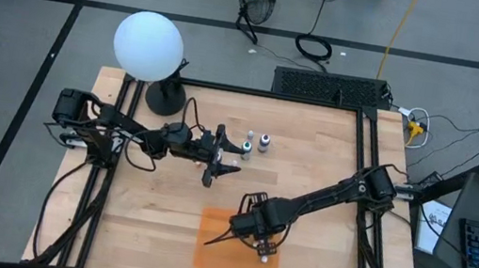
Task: Pick & Place food coloring
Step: Put the small orange food coloring bottle into the orange container, then put the large green food coloring bottle into the orange container
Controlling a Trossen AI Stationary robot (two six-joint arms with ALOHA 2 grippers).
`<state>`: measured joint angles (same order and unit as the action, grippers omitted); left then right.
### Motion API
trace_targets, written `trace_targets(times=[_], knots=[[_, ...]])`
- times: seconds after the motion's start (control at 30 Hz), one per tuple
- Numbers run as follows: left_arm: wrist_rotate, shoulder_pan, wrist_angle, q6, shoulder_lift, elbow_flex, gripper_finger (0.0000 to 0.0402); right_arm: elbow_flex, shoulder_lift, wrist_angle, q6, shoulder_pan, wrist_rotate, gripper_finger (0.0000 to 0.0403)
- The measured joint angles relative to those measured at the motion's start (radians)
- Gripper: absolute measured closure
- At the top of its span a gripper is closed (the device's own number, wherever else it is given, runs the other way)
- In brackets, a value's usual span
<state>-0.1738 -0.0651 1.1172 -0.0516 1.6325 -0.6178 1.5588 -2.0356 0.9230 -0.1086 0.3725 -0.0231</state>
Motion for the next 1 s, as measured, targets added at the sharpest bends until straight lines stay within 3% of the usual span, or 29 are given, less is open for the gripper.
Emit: trace_targets(times=[0.17,0.5,0.8,1.0], knots=[[0.000,0.000,0.000,-0.001,0.000,0.000,0.0151,-0.001,0.028,-0.006,-0.027,0.000,-0.001,0.0269],[0.000,0.000,0.000,-0.003,0.000,0.000,0.0151,-0.001,0.126,-0.006,-0.067,0.000,-0.003,0.0287],[0.000,0.000,-0.019,-0.010,0.000,0.000,0.0151,-0.001,0.353,-0.004,-0.100,0.000,-0.004,0.0294],[0.000,0.000,-0.032,0.004,0.000,0.000,0.0151,0.000,0.528,-0.028,-0.242,0.009,-0.002,0.0296]])
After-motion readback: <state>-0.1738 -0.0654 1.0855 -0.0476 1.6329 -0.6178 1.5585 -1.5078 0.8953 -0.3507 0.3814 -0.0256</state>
